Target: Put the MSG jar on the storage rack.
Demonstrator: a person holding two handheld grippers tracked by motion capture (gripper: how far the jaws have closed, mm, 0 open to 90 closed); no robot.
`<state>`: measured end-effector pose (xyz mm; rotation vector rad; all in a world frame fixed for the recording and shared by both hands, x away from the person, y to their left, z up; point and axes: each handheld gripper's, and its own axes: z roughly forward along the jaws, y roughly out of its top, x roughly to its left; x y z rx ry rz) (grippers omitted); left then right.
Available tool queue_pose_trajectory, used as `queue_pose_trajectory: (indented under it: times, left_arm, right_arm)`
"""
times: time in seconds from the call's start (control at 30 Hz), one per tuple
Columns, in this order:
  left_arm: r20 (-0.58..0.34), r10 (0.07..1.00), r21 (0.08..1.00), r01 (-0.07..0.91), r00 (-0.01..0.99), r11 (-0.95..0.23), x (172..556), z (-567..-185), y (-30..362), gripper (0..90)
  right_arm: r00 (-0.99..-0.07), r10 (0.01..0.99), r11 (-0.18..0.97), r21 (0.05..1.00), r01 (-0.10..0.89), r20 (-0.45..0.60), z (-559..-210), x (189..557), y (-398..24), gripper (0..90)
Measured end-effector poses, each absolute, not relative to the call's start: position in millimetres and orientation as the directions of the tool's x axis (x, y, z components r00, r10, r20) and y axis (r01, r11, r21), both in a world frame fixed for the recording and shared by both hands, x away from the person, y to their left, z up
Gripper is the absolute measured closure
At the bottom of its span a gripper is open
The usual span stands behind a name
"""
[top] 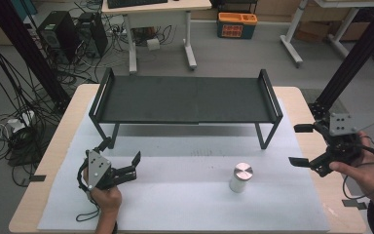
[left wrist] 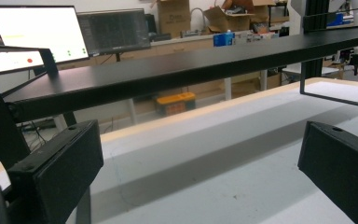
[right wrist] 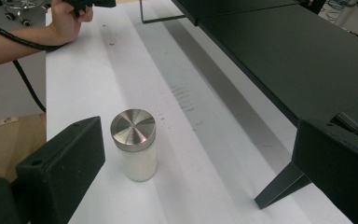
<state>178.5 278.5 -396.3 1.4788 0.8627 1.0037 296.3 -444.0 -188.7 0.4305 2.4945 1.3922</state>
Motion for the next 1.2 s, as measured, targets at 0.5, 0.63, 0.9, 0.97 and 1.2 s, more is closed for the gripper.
queue_pose_trajectory:
  times: [0.5,0.63,0.9,0.97,1.2]
  left_arm:
    - [0.140,0.914,0.989,-0.008,0.380,-0.148,178,-396,278,0.2]
    - [0.138,0.915,0.989,-0.006,0.379,-0.147,178,-395,278,0.2]
    - [0.143,0.915,0.989,-0.009,0.377,-0.151,178,-396,277,0.2]
    - [0.140,0.916,0.989,-0.007,0.377,-0.149,178,-396,277,0.2]
    - [0.141,0.915,0.989,-0.010,0.378,-0.148,178,-396,278,0.2]
  right_arm:
    - [-0.931,0.360,0.509,0.849,0.140,-0.062,-201,295,-438,2.2]
    - [-0.936,0.347,0.515,0.845,0.143,-0.053,-209,296,-434,1.8]
    - [-0.949,0.312,0.552,0.821,0.147,-0.039,-221,299,-420,1.7]
    - [-0.952,0.305,0.558,0.816,0.150,-0.033,-224,301,-417,1.7]
    - [-0.957,0.288,0.572,0.804,0.161,-0.013,-239,305,-404,1.7]
